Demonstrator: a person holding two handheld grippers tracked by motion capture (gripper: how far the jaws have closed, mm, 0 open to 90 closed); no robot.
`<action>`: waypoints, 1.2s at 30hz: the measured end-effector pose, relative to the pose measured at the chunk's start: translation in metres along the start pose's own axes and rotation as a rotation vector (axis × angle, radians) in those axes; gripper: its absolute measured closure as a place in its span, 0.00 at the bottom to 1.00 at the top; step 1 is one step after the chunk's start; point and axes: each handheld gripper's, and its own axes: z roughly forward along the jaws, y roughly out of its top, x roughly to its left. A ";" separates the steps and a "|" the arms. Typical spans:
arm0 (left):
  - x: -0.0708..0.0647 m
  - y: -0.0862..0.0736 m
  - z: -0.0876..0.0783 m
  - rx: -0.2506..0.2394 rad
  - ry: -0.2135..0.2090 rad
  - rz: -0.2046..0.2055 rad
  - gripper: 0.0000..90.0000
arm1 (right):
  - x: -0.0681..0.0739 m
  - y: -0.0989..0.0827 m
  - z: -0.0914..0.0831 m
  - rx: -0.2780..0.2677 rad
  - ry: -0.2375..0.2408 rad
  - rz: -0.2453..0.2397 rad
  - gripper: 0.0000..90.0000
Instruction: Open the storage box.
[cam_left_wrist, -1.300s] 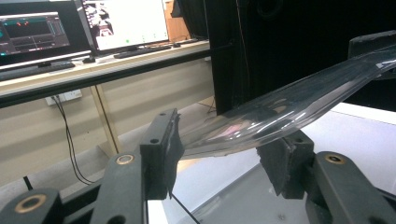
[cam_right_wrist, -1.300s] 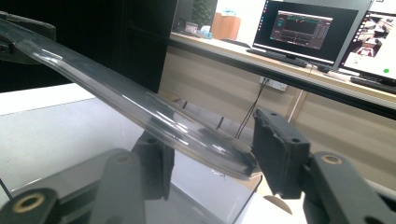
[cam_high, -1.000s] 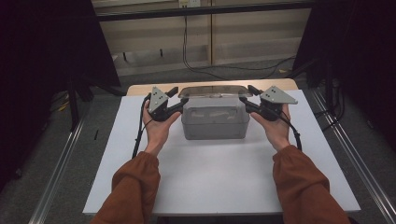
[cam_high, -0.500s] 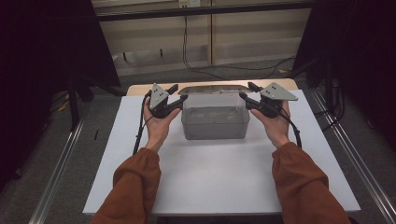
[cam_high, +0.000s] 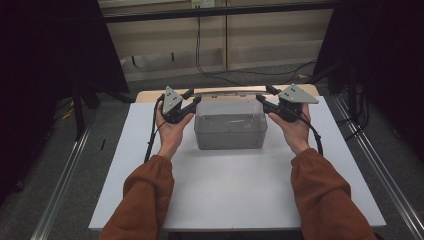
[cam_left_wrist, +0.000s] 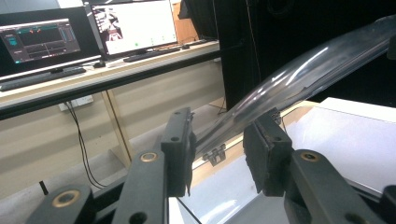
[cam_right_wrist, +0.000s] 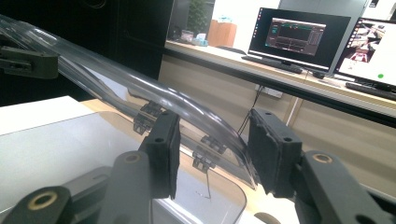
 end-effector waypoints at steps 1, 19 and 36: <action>0.000 0.000 0.000 0.000 0.000 0.000 0.70 | 0.000 0.000 0.000 0.000 0.000 0.000 0.60; 0.005 -0.002 0.009 0.010 0.011 0.001 0.71 | -0.012 -0.008 0.010 0.017 -0.011 0.005 0.61; 0.010 0.002 0.014 0.012 0.017 -0.009 0.75 | -0.018 -0.011 0.025 0.044 0.001 0.005 0.65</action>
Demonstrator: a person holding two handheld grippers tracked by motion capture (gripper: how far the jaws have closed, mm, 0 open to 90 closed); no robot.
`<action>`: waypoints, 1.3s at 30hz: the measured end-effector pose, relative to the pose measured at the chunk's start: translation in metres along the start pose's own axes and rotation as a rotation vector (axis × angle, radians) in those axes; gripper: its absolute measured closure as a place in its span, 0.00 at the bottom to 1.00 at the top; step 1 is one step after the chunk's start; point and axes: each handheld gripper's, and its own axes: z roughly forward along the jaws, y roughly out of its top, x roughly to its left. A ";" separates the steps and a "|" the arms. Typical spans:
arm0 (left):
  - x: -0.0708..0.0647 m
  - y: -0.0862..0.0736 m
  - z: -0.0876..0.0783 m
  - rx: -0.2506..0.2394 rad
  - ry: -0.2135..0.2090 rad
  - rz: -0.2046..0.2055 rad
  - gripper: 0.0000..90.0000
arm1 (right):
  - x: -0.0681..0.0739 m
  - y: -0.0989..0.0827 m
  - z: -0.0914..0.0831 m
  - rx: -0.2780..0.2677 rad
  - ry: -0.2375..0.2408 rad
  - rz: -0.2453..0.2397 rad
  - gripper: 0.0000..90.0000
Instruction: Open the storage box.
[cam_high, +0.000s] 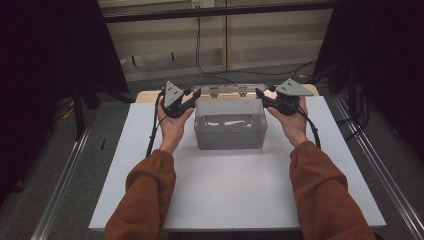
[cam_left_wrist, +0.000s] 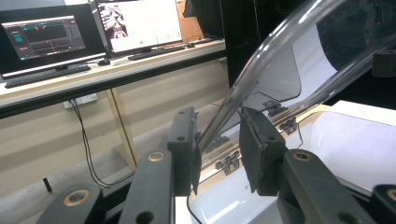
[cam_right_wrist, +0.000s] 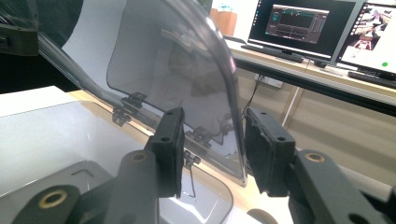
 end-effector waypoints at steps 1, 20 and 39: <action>0.000 0.000 0.000 0.001 0.002 0.001 0.75 | 0.000 0.000 0.001 -0.004 0.000 0.000 0.65; 0.005 0.002 0.007 0.003 0.013 -0.015 0.76 | -0.006 -0.003 0.015 -0.008 -0.006 0.018 0.69; 0.017 -0.001 0.022 0.034 0.029 -0.020 0.66 | -0.011 0.002 0.022 -0.013 -0.010 0.032 0.69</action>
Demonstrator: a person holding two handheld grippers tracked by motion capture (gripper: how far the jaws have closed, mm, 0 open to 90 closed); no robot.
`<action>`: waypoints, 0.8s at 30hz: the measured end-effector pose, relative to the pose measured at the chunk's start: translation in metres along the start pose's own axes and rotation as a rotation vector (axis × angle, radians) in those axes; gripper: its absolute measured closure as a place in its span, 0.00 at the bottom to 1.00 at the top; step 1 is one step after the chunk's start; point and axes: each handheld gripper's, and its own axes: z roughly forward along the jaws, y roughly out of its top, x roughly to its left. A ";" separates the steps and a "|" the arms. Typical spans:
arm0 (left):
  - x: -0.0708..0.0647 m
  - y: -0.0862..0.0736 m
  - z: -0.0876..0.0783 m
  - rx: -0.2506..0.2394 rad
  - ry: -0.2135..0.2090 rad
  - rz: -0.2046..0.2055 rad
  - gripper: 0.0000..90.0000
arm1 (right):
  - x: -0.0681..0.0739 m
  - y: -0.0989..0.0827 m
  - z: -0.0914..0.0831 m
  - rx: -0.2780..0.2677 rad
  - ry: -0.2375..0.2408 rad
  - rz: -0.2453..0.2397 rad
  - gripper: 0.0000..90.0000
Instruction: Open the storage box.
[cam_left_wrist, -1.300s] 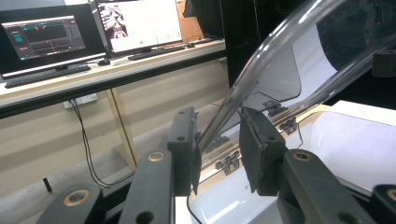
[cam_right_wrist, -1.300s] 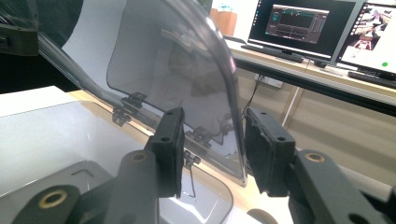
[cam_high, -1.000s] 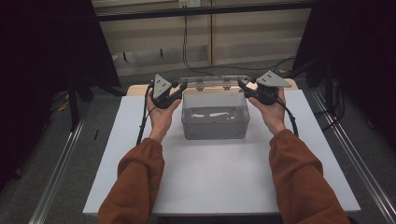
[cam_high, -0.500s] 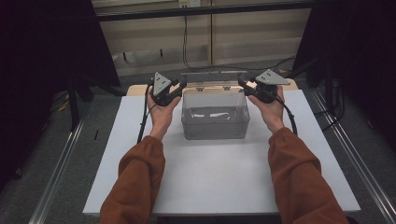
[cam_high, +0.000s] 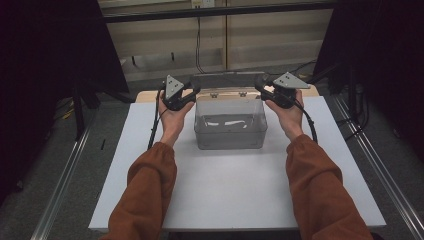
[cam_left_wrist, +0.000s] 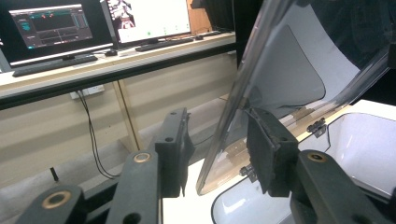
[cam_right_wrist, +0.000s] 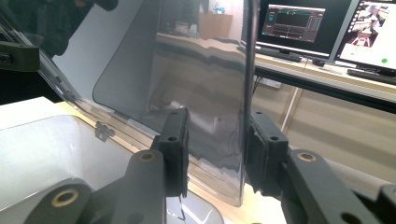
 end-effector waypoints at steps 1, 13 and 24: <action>0.000 0.000 0.002 -0.004 -0.011 -0.009 0.66 | 0.000 0.000 0.000 -0.002 -0.001 0.000 0.69; -0.002 -0.007 0.015 0.030 -0.010 0.016 0.70 | -0.005 0.004 0.008 0.001 -0.007 -0.003 0.70; 0.002 -0.009 0.019 0.037 0.002 0.010 0.68 | -0.007 0.005 0.011 -0.009 -0.011 0.011 0.70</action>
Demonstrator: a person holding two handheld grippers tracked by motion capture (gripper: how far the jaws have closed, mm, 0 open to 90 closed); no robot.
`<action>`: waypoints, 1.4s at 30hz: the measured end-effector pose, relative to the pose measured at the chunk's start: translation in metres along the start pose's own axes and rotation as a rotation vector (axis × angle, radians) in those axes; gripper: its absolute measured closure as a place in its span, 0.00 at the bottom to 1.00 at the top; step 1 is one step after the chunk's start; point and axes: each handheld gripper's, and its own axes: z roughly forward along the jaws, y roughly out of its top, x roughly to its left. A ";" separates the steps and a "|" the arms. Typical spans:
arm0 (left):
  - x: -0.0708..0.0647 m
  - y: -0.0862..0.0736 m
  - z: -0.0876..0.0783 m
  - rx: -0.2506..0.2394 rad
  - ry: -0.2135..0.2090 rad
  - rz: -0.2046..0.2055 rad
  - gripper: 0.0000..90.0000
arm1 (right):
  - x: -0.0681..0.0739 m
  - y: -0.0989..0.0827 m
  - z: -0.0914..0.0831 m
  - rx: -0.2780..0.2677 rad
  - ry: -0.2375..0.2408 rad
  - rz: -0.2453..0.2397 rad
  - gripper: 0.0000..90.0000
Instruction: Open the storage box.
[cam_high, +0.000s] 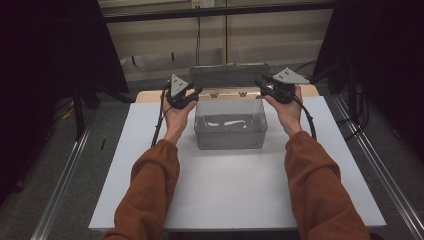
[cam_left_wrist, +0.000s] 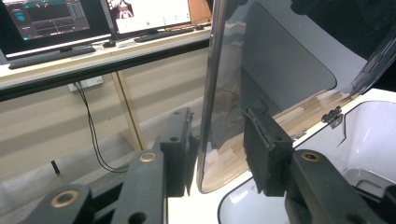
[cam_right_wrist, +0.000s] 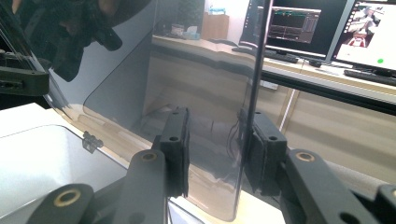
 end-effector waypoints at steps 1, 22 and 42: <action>0.000 0.000 0.001 0.002 -0.002 0.001 0.68 | 0.000 0.000 0.000 0.003 -0.001 -0.001 0.70; 0.003 -0.003 0.013 0.015 -0.020 -0.039 0.69 | -0.004 0.003 0.007 0.005 -0.001 0.007 0.71; 0.004 -0.001 0.015 0.034 -0.023 -0.025 0.74 | -0.009 -0.020 0.021 0.066 0.011 0.047 0.66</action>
